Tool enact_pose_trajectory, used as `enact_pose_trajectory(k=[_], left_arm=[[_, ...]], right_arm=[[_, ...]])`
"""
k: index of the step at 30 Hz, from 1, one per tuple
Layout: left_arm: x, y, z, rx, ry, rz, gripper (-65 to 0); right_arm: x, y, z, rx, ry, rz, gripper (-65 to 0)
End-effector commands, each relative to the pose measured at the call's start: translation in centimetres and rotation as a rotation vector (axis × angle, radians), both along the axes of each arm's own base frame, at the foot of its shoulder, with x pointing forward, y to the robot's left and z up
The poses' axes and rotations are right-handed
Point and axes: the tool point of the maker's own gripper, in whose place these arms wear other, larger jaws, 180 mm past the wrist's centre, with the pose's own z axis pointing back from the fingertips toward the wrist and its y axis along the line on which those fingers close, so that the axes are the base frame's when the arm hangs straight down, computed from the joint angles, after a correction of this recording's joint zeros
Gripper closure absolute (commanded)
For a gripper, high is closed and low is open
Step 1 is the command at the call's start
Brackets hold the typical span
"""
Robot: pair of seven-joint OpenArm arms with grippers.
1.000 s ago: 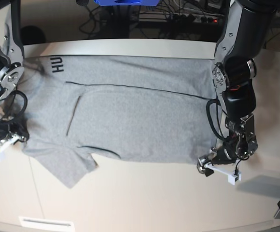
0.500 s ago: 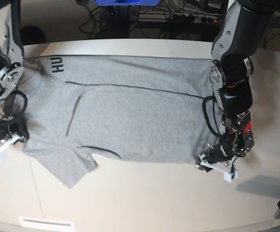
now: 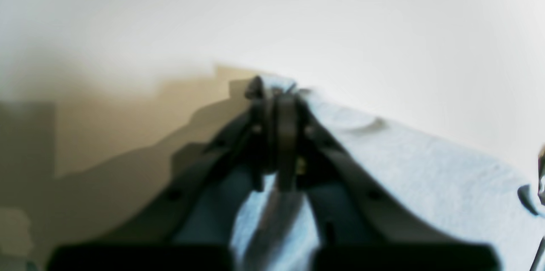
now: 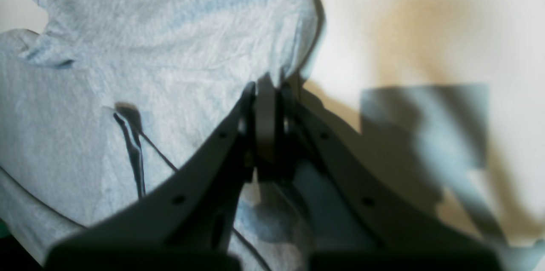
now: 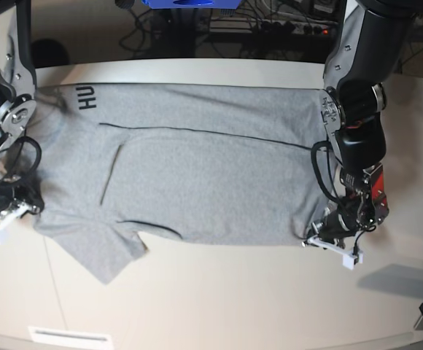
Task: Fold the T-shirt properly
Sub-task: 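Close both grippers on the hem corners of the grey shirt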
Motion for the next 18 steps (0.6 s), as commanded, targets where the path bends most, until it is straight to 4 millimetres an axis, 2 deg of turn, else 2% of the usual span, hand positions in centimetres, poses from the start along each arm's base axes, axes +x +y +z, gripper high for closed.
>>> enact_pose_trajectory(k=[1,3,12,18], left_arm=[[-0.5,0.3,-0.4,0.041,0.058,-0.025,0.0],[-0.5,-0.1,-0.4,0.064,0.063,-0.053,0.0],[0.7,-0.1,2.8,0.133,-0.019,-0.09,0.0],[1.3,-0.2,6.1,0.178,-0.09,-0.11,0.0]], right_arm=[[0.3,-1.0,0.8,-0.032,0.002,0.004,-0.4],[0.3,-1.0,0.8,-0.032,0.002,0.004,-0.4],[0.3,-1.0,0.8,-0.032,0.002,0.004,-0.4],[0.4,-0.7,0.7,-0.065,0.011,0.041,-0.4]])
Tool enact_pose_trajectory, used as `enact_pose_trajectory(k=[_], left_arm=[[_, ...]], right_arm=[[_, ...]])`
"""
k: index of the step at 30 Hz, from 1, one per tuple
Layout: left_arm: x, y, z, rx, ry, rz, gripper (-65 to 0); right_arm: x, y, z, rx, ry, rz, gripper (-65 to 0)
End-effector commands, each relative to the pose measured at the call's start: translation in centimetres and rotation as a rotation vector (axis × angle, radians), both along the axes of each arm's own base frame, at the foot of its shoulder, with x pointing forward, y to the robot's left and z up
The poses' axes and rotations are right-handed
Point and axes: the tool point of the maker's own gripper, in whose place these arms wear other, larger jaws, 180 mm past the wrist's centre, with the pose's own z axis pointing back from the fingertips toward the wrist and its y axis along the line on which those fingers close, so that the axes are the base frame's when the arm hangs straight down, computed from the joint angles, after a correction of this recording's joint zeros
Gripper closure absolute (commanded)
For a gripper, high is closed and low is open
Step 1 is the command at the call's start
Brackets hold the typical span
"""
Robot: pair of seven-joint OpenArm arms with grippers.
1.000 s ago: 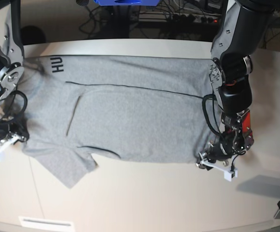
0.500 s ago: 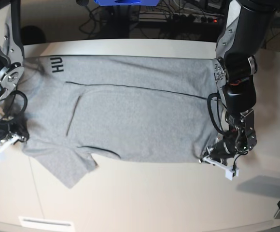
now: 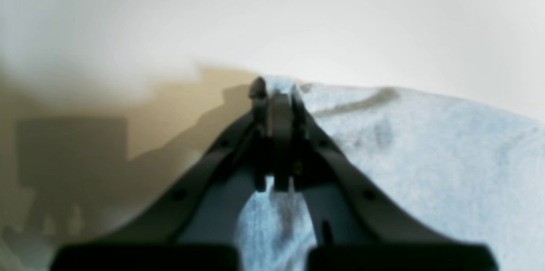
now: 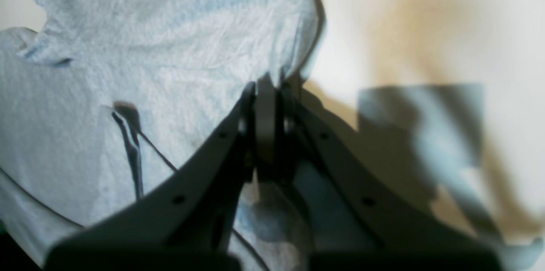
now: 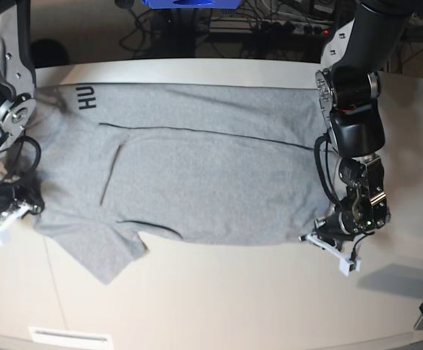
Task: Fold the T-shirt properly
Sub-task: 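Close both grippers on the hem corners of the grey shirt, then lift the hem with both grippers and fold it onto the shoulder edge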
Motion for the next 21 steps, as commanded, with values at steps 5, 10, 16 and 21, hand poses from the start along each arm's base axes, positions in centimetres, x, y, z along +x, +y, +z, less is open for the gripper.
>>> enact_pose_trajectory(k=[5,10,16,21], left_arm=[[2.0,0.5,3.9,0.021,-0.095,-0.007,0.0],[1.3,0.5,3.4,0.026,-0.088,-0.008,0.0],[0.6,0.3,3.7,0.044,-0.08,-0.028,0.0],[0.0,0.1,6.2,0.09,-0.118,-0.055,0.0]], right_arm=[[1.5,0.6,0.8,-0.039,-0.037,0.031,-0.3],[1.6,0.8,0.8,-0.04,-0.043,0.034,-0.3],[1.8,-0.1,1.6,-0.076,-0.068,0.027,-0.3],[1.2,-1.7,2.2,-0.143,-0.09,0.017,-0.3]])
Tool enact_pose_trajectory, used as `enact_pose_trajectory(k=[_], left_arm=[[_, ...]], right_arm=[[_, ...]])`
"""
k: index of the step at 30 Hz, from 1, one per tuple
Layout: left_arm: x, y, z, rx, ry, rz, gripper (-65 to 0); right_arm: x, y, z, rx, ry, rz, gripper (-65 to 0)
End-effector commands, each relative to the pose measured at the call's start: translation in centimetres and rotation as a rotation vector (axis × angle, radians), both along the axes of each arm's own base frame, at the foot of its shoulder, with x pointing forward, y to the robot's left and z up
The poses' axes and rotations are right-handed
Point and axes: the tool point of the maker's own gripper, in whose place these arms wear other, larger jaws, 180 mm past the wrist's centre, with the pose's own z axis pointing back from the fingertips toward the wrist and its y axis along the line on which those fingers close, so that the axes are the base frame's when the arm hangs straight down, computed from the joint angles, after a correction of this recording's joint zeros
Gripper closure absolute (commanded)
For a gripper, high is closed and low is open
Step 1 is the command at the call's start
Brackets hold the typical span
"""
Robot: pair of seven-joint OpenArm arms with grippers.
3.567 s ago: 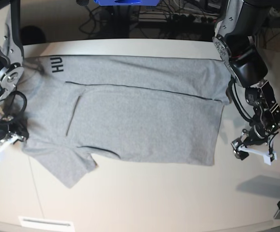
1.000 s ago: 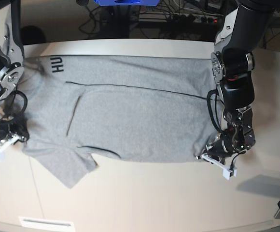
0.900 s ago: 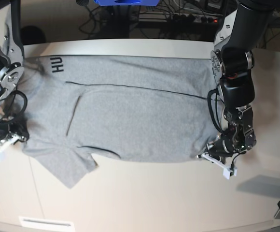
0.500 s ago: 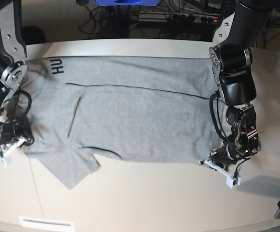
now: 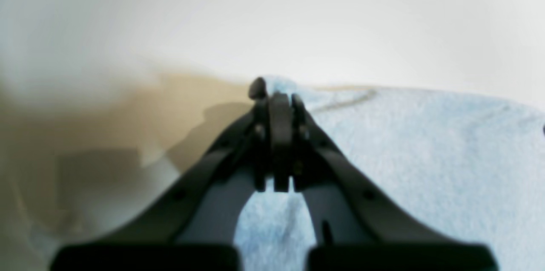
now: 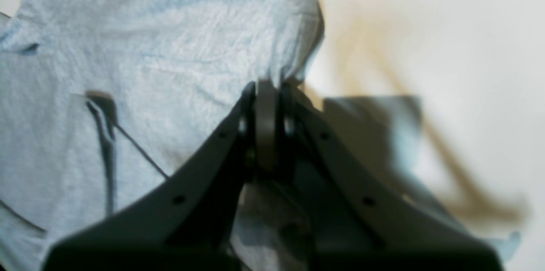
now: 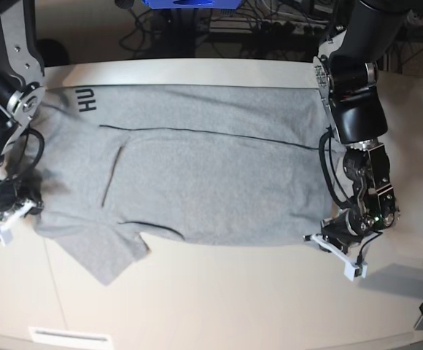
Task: Fold the T-shirt properly
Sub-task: 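Lift the hem with both grippers and fold it onto the shoulder edge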
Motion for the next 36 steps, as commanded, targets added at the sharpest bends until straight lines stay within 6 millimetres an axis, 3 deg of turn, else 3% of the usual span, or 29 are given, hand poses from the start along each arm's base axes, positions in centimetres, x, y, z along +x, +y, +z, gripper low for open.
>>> enact_pose_trajectory(k=[1,5,12,17,36], left_arm=[[1.1,0.3,2.8,0.016,-0.072,-0.008,0.0],[0.2,-0.1,2.8,0.029,-0.068,-0.02,0.0],[-1.7,-0.3,1.0,0.039,-0.035,-0.027,0.0],[-2.1,-2.2,2.0,0.093,-0.067,-0.103,0.0],[-6.4,-3.7,4.2,0.172,-0.086,-0.164,0.0]], right_arm=[[0.9,-1.5,1.8,-0.036,-0.044,-0.014,-0.3],[0.5,-1.7,2.0,-0.088,-0.045,0.012,-0.3],[0.4,-1.6,3.6,-0.187,-0.105,0.045,-0.3],[-0.1,-1.6,4.5,-0.233,-0.118,0.053,-0.3],[-3.1,-3.7,7.6,-0.412,-0.079,0.065,-0.3]])
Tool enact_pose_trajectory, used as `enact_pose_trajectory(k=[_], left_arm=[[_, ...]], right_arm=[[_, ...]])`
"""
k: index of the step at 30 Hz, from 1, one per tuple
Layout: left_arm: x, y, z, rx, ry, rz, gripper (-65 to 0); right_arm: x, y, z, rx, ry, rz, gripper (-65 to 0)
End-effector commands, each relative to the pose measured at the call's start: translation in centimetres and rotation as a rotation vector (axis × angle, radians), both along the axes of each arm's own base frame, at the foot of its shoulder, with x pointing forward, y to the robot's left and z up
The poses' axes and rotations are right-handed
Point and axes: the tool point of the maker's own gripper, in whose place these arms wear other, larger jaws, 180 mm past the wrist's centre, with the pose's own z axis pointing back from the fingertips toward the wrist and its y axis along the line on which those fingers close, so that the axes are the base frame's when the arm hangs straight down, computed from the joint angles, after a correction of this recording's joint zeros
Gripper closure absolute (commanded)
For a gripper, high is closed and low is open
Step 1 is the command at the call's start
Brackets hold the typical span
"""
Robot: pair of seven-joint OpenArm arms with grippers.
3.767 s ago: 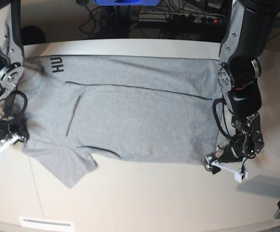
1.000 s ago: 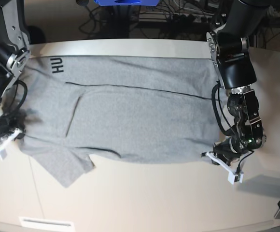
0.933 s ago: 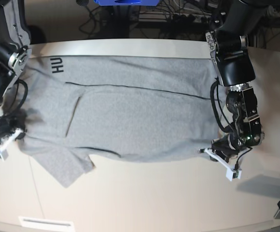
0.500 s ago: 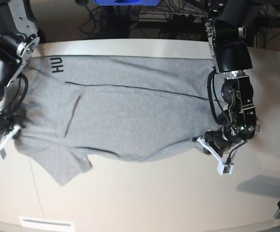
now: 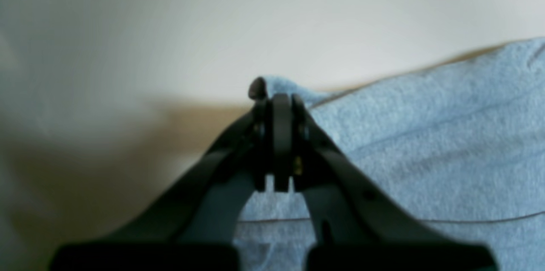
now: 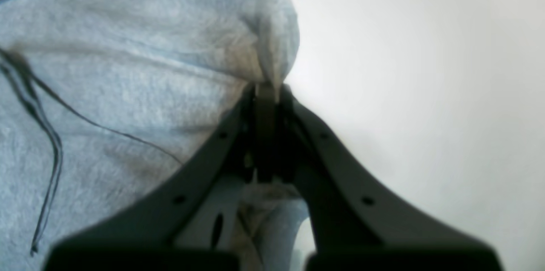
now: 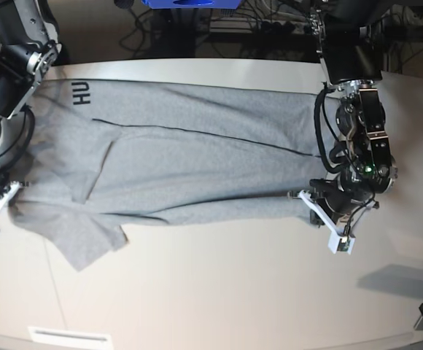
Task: Fold the T-shirt properly
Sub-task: 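Lift the hem with both grippers and fold it onto the shoulder edge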
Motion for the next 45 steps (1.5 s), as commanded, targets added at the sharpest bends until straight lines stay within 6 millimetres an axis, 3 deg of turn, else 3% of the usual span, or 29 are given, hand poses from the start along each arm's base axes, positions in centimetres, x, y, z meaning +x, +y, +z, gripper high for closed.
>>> enact_pose_trajectory(k=[1,10,20,45], left_arm=[[0.7,0.3,1.9,0.008,-0.062,0.001,0.0],[0.8,1.4,3.0,0.043,-0.091,0.009,0.0],[1.9,1.6,4.6,0.048,-0.128,0.009,0.0],[1.8,1.2,5.9,0.052,-0.171,0.0,0.0]], right_arm=[[0.9,-1.1,2.2,-0.035,-0.056,-0.007,-0.3],[1.1,-1.0,2.5,-0.039,-0.071,-0.005,-0.3],[1.9,1.2,1.9,0.01,-0.081,0.011,-0.4],[1.7,-0.1,3.4,-0.041,-0.104,0.004,-0.3]])
